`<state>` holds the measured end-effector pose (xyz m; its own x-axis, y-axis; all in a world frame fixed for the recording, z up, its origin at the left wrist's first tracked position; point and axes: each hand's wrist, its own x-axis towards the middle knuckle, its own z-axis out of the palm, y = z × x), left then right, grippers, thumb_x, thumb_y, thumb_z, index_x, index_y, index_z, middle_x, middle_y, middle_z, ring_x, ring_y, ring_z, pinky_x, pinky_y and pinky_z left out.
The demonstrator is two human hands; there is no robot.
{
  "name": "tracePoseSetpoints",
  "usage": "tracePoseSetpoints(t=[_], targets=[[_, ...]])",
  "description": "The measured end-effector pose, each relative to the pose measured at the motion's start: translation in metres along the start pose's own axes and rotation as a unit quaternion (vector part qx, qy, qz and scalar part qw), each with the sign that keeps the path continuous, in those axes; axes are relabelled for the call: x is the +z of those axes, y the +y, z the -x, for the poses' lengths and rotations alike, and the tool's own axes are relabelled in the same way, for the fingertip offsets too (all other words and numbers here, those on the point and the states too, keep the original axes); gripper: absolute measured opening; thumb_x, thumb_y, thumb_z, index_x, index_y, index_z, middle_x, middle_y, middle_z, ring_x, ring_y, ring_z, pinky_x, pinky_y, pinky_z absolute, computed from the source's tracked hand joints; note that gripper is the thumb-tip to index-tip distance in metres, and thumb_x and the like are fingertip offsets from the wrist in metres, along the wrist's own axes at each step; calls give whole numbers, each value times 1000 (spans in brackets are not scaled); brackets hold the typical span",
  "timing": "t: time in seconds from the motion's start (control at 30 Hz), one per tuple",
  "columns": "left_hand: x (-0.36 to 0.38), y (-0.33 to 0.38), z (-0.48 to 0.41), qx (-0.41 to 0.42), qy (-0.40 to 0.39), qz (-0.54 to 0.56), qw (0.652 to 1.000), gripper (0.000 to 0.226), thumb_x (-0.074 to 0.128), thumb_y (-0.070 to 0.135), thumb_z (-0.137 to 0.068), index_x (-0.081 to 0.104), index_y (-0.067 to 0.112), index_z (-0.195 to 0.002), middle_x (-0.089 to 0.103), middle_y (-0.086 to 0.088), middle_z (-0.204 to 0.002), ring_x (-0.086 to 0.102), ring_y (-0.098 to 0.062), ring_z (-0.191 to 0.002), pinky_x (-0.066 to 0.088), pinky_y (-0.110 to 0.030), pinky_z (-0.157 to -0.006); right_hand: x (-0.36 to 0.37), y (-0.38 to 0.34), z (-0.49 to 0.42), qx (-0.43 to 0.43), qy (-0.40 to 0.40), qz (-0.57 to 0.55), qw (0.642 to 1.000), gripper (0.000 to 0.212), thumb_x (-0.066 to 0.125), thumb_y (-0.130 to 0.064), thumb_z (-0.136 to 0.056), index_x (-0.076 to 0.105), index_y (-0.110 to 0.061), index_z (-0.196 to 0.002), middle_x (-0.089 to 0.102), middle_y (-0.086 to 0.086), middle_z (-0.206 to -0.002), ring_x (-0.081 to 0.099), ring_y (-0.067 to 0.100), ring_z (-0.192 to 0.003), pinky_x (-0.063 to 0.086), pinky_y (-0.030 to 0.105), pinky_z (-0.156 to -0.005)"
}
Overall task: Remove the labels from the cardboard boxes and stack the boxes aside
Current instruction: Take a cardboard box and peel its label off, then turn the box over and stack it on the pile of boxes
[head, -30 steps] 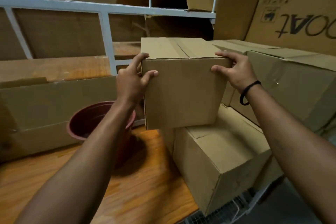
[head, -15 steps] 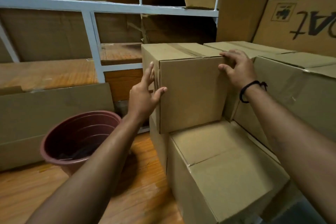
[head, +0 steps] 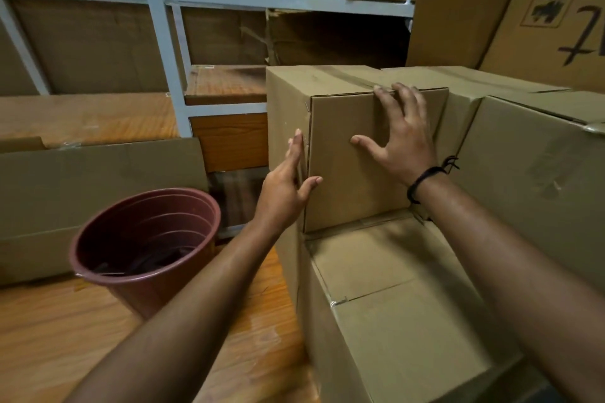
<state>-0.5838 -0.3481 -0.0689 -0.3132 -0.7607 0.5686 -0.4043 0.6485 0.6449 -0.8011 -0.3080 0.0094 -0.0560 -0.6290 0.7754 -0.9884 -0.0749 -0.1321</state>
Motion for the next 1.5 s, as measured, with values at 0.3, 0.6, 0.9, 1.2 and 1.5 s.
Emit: tracePoseSetpoints(t=[0.3, 0.6, 0.9, 1.2, 1.5], targets=[[-1, 0, 2, -34, -6, -25, 999, 94, 67, 33, -89, -3, 48, -151, 31, -3, -157, 39, -23, -139, 42, -49, -108, 1, 1, -1, -3, -6, -3, 1000, 84, 68, -56, -80, 33, -25, -149, 27, 17, -155, 16, 36, -145, 24, 59, -114], [-31, -15, 41, -50, 10, -89, 995, 74, 63, 40, -91, 21, 44, -151, 32, -1, -157, 45, -24, -135, 43, -49, -106, 6, -74, 38, -138, 112, -119, 977, 55, 66, -47, -83, 54, -18, -128, 49, 21, -137, 35, 34, -130, 39, 54, -103], [-119, -39, 119, -106, 86, -152, 979, 68, 65, 37, -89, 31, 41, -148, 47, -3, -149, 54, -23, -127, 47, -47, -102, 24, -181, 74, -206, -28, -234, 950, 52, 61, -41, -85, 55, -15, -131, 49, 16, -135, 41, 30, -126, 36, 43, -104], [-274, -75, 247, -198, 188, -231, 934, 63, 67, 40, -89, 41, 37, -146, 57, 0, -139, 68, -15, -96, 51, -29, -85, 43, -331, 125, -263, -187, -255, 911, 59, 68, -41, -83, 51, -21, -135, 43, 10, -139, 43, 28, -126, 41, 47, -104], [-445, -111, 397, -304, 196, -289, 886, 59, 66, 40, -90, 44, 36, -144, 69, -18, -113, 66, -32, -94, 53, -38, -77, 73, -498, 198, -204, -264, -334, 881, 57, 66, -43, -87, 48, -25, -137, 38, 5, -139, 43, 25, -128, 44, 45, -103]])
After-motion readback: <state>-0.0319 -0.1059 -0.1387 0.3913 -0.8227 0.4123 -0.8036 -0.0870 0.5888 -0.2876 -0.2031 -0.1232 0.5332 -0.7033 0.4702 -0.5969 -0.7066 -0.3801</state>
